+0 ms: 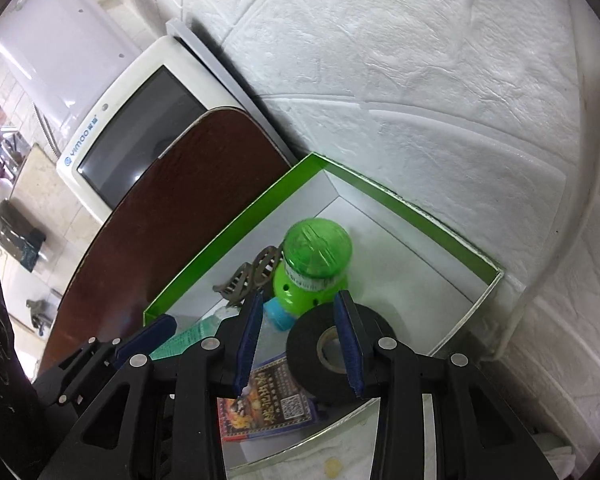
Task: Organize rigid objects
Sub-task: 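Move the right gripper back to the blue square box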
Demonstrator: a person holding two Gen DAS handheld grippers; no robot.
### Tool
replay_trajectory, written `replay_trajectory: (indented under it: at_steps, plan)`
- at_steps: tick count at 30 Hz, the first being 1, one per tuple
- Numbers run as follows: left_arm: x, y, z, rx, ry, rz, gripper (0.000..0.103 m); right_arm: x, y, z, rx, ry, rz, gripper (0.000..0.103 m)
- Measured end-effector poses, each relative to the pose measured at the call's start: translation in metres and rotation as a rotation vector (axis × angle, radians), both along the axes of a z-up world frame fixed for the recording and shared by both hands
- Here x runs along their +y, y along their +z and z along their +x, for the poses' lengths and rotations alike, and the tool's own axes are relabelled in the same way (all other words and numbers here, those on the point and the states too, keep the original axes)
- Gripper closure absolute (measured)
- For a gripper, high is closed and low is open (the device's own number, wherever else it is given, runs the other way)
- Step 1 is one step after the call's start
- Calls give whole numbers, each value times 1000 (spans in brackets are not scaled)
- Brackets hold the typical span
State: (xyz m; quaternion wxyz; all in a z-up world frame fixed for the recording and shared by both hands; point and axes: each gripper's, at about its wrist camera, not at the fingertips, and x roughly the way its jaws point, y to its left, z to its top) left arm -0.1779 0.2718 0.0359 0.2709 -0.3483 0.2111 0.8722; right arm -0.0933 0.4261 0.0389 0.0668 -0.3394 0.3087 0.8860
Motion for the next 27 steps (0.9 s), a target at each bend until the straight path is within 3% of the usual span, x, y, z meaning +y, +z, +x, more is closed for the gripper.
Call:
replay_trajectory:
  at_steps: [9,17,22,27]
  plan:
    - [-102,16,-13,34,236,67,55,-51,22,-10,35,143,28,64]
    - [-183,-9,-19,-18,412,87,54,-128,26,-34,16,354,47,64]
    - [-206,-31,-24,-89,448,116,54,-175,17,-54,-29,474,24,64]
    - [-206,-48,-29,-122,419,123,54,-209,1,-77,-98,512,-4,64]
